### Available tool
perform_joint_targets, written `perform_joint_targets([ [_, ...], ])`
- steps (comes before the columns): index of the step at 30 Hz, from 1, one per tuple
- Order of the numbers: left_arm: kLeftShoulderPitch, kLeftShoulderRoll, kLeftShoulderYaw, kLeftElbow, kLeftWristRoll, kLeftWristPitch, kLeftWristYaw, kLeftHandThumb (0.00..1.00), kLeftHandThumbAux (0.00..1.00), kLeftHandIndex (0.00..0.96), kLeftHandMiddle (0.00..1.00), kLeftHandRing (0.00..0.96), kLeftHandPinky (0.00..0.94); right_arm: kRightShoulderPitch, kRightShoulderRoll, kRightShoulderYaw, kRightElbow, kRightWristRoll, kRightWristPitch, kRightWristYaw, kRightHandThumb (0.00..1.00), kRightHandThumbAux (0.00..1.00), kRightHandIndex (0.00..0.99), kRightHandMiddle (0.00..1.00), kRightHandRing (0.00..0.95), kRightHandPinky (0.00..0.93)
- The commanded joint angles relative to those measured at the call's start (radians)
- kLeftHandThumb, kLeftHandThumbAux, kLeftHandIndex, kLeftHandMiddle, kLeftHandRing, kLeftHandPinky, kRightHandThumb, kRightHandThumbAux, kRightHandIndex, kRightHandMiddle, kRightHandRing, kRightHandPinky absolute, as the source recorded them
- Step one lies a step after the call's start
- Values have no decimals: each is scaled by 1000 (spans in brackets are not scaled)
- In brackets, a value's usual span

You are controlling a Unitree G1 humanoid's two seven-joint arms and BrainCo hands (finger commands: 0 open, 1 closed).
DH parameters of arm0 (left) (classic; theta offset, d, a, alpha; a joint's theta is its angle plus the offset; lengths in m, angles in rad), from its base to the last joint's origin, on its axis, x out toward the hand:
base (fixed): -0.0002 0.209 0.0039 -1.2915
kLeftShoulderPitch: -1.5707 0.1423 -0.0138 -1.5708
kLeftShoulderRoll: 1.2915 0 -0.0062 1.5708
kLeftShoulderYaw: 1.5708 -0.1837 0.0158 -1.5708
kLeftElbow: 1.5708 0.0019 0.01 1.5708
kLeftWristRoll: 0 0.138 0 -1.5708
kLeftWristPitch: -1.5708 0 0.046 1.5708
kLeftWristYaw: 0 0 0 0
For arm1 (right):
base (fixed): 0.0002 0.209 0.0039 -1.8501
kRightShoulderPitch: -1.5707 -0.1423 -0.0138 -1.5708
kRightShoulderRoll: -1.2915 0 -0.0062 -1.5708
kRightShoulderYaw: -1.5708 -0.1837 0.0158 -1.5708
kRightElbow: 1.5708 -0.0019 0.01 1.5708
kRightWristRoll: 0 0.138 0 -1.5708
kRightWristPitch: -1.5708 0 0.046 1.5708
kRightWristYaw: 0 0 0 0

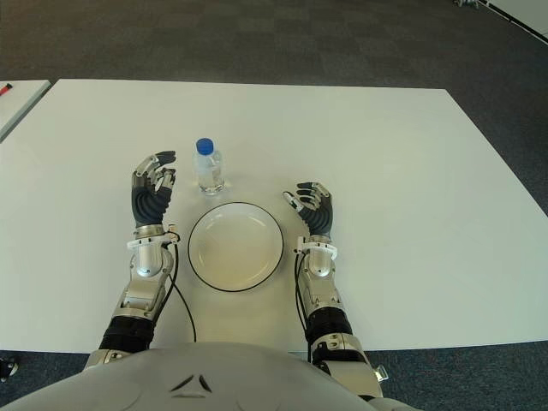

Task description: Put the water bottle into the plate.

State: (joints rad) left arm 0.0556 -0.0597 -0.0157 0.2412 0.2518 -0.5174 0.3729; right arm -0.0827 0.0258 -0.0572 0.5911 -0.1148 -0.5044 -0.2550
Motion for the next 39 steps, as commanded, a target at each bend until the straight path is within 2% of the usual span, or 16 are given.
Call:
perform_joint_targets([
  [1,-17,36,-4,35,107,54,53,666,679,339,265,271,289,23,-4,1,40,-8,28,-6,693,724,417,413,409,407],
  [2,-17,51,-13,31,152,80,65,608,638,241,226,241,251,22,-4,2,41,-9,28,-7,693,724,417,412,409,407],
  [3,-13,72,-29,14,225,136,76,553,591,161,169,194,211,22,-4,3,42,-9,27,-7,693,724,418,412,408,407],
  [6,-7,99,-56,-21,338,238,91,448,470,52,55,89,119,21,-2,3,43,-8,24,-8,694,723,418,409,408,412],
  [9,-8,109,-79,-46,415,339,99,410,394,17,18,37,100,20,1,1,46,0,18,-5,694,723,419,408,409,418],
  [13,-3,108,-97,-79,438,420,84,418,336,4,4,9,93,19,4,-3,49,11,13,1,694,723,419,412,413,420],
  [23,0,115,-117,-119,399,496,48,418,269,0,0,0,63,18,11,-8,52,22,2,9,695,723,420,417,416,419],
  [29,-1,121,-124,-125,379,505,42,418,249,0,0,0,85,16,13,-10,57,26,-4,13,696,723,419,420,421,425],
  [39,-2,123,-126,-132,338,512,18,472,236,0,0,26,168,13,15,-10,66,34,-18,17,697,723,419,425,428,434],
])
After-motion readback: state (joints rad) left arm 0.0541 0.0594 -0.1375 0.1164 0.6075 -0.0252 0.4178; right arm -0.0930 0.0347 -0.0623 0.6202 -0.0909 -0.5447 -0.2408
